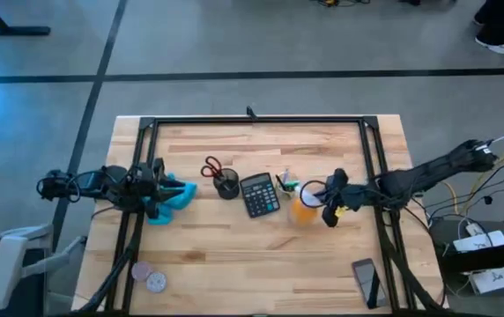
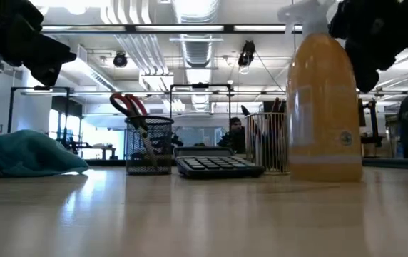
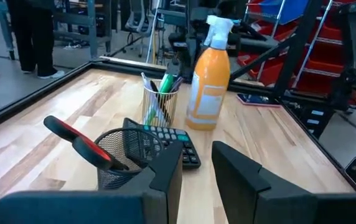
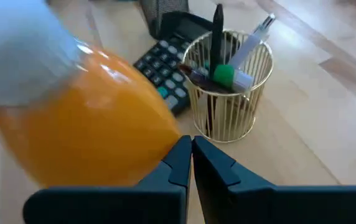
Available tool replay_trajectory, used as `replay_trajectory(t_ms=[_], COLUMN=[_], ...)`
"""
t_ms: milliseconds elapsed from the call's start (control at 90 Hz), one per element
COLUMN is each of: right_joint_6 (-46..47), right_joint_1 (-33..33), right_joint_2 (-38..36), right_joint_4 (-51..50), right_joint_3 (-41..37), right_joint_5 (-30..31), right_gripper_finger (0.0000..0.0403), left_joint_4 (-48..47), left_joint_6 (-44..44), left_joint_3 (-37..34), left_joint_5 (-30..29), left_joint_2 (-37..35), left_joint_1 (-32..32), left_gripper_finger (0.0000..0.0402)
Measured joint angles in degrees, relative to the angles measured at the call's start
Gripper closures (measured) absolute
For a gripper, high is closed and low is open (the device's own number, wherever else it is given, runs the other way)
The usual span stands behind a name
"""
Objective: Apply microfiber cloth
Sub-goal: Move the blue microfiber cloth to the middle left
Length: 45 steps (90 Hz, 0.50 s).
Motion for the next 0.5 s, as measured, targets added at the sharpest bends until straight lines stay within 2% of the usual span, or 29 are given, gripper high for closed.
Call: replay_trajectory(t_ms=[100,311,500], right_joint_6=[-0.4,-9.3,-14.1], right_joint_1=[0.0,0.0,-0.1], right_joint_2=[4.0,11.1,9.5], right_joint_4=[5.9,20.3,20.6], right_joint_3=[-0.6,0.4,-0.3], right_joint_5=[-1.4,-10.6,-10.5], right_gripper_finger=[0.0403,0.0403,0.0403], left_joint_4=[0.0,1.6,1.8], left_joint_6=[-0.2,0.7,0.7], left_joint_3=[0.0,0.0,-0.4], left_joint_5=[0.0,0.0,0.3], left_joint_2=[0.0,-0.5,-0.6], left_joint_1=[0.0,0.0,0.0], left_gripper_finger=[0.0327,0.0327,0.0327])
